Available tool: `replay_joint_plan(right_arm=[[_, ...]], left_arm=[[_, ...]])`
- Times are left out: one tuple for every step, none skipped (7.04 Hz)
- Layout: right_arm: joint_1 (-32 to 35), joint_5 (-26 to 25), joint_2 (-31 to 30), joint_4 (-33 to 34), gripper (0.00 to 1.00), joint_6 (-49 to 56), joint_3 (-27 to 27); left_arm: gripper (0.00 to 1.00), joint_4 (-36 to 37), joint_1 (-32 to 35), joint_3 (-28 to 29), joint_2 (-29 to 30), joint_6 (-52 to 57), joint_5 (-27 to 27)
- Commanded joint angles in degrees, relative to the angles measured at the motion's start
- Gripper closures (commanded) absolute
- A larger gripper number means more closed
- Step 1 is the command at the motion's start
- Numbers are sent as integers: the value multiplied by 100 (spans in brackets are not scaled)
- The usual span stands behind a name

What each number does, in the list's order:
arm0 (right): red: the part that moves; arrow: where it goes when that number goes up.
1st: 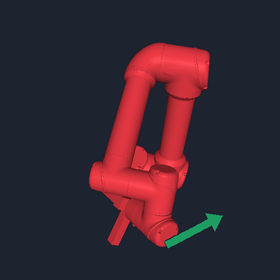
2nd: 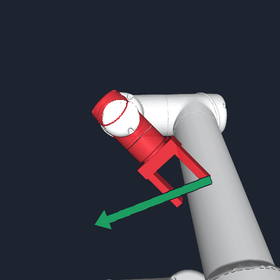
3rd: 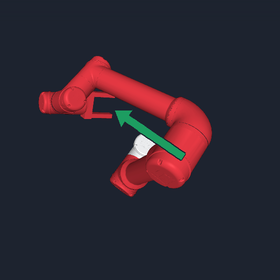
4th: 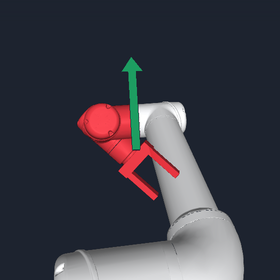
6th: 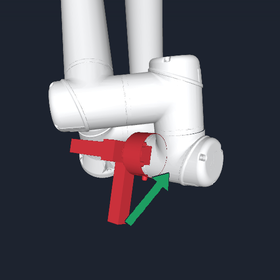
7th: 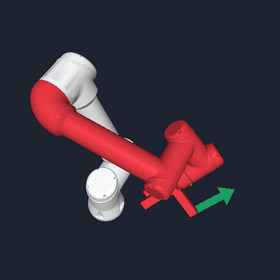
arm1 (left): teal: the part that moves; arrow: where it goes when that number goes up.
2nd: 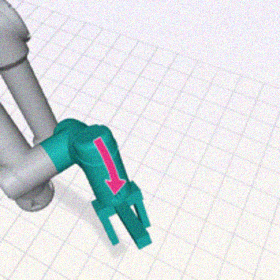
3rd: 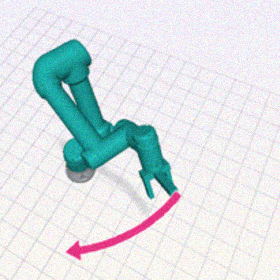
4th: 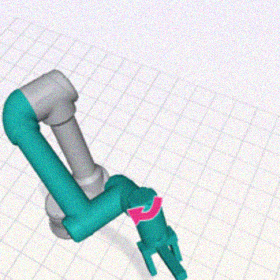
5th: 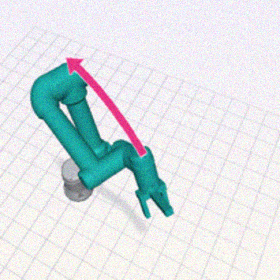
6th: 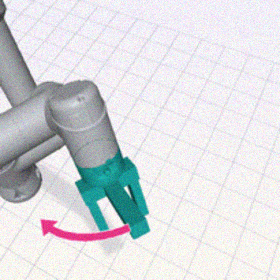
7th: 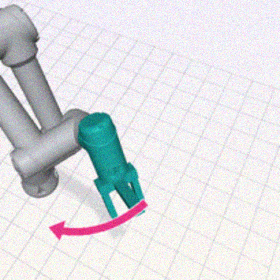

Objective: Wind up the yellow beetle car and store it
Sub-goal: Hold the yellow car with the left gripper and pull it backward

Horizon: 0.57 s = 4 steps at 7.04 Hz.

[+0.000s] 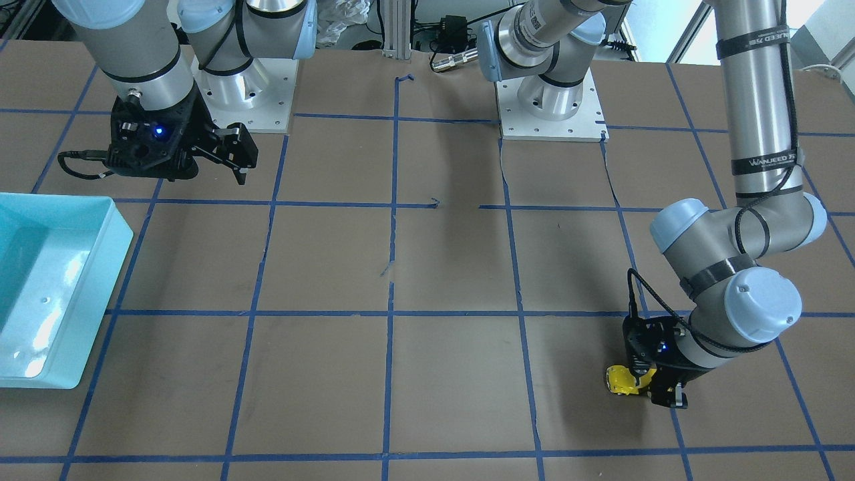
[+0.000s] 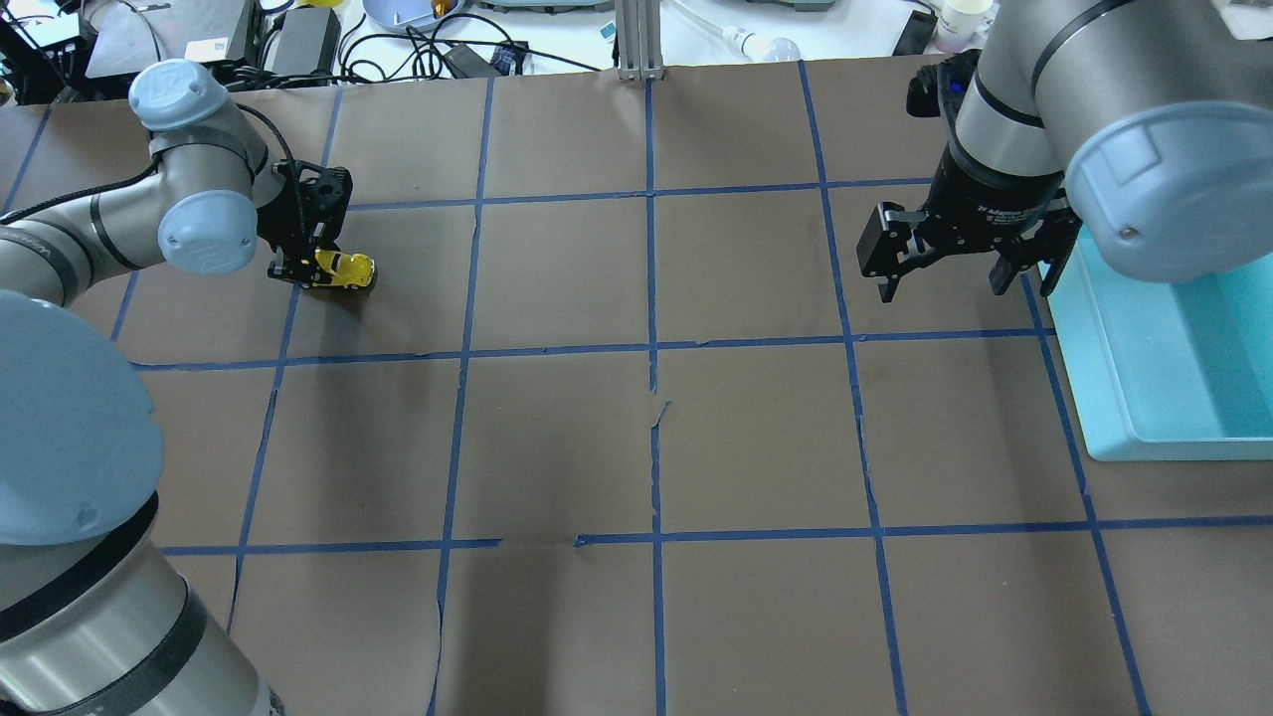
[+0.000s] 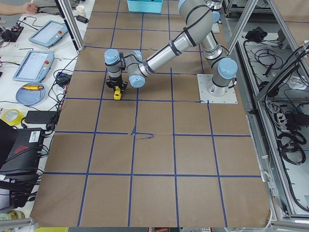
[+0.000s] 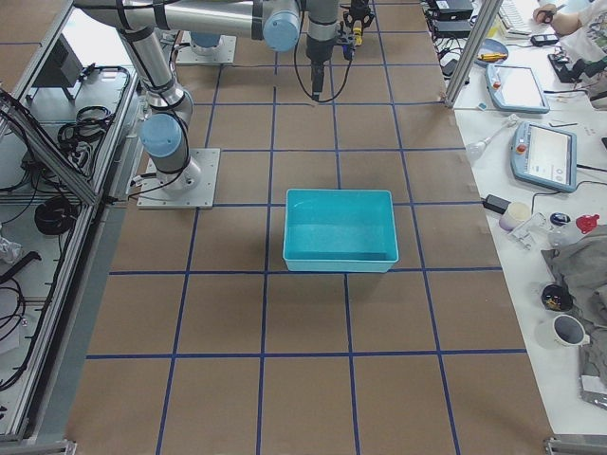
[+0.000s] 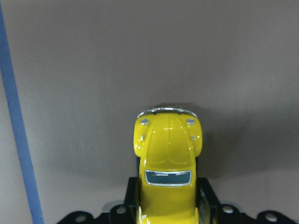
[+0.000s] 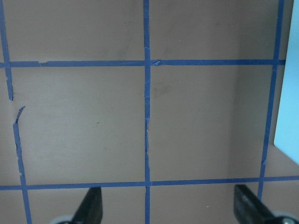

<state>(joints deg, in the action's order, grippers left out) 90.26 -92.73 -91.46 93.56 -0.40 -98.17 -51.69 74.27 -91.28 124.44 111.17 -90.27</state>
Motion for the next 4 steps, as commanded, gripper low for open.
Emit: replay_joint_plan(right_arm=[[0,9,-3,13,0,-47,-1],[0,18,-3,266,0,13,-1],[26,87,-20,303,0,5,8],[9,88,-21,303,0,23,52]], left_arm=[[93,1,0,5,19,-16,-8],[93,1,-17,14,19,-25,-8],[93,1,-87,5,28,-42,-8],[93,1,-140,5,28,-43,0]])
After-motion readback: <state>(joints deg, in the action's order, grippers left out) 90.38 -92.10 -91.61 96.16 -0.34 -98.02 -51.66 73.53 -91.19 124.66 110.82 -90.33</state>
